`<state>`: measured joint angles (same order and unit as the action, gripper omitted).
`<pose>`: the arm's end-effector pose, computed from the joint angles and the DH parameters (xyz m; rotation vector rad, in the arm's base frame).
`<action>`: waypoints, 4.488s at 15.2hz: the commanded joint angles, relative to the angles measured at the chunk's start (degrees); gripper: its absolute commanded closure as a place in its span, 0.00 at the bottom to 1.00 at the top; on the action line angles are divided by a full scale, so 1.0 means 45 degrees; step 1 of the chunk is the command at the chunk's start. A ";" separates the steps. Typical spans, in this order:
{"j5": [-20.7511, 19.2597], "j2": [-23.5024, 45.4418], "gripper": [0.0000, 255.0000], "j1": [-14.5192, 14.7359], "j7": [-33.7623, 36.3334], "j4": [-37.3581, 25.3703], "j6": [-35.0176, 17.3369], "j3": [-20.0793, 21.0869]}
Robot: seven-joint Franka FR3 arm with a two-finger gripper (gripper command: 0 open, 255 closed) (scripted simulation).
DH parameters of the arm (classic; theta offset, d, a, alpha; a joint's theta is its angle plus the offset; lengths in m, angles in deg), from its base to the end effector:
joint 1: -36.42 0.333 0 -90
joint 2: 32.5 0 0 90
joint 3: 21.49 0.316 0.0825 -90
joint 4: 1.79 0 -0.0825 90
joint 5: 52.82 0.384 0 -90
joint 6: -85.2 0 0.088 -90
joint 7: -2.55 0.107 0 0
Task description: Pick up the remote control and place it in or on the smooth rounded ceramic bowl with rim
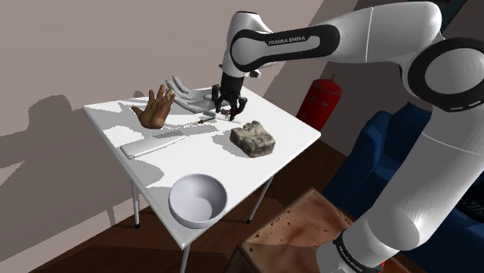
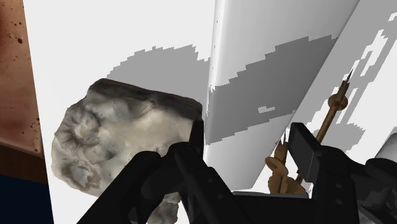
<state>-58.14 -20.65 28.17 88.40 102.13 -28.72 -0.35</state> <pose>0.5990 0.1192 0.4307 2.5394 -1.8157 -0.0053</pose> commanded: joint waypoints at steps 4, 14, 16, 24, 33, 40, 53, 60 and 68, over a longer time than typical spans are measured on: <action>0.0100 -0.0196 1.00 -0.0014 -0.0085 -0.0625 0.0804 0.0022; 0.0695 -0.1777 1.00 0.0446 0.0741 0.0605 0.1063 0.0545; 0.0917 -0.2296 1.00 0.0661 0.1111 0.1189 0.0959 0.0765; 0.1809 -0.3995 1.00 0.1654 0.2747 0.2894 0.0771 0.1761; 0.2652 -0.5066 1.00 0.2879 0.4982 0.3677 0.0822 0.3158; 0.2731 -0.4930 1.00 0.3259 0.5895 0.4336 -0.0010 0.3804; 0.2360 -0.4215 1.00 0.3242 0.6207 0.5380 -0.1650 0.4054; 0.2349 -0.4199 0.00 0.3242 0.6219 0.5379 -0.1663 0.4060; 0.2707 -0.4892 0.00 0.3243 0.5914 0.4276 0.0017 0.3822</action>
<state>-46.17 -42.32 42.65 114.92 121.92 -29.54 16.84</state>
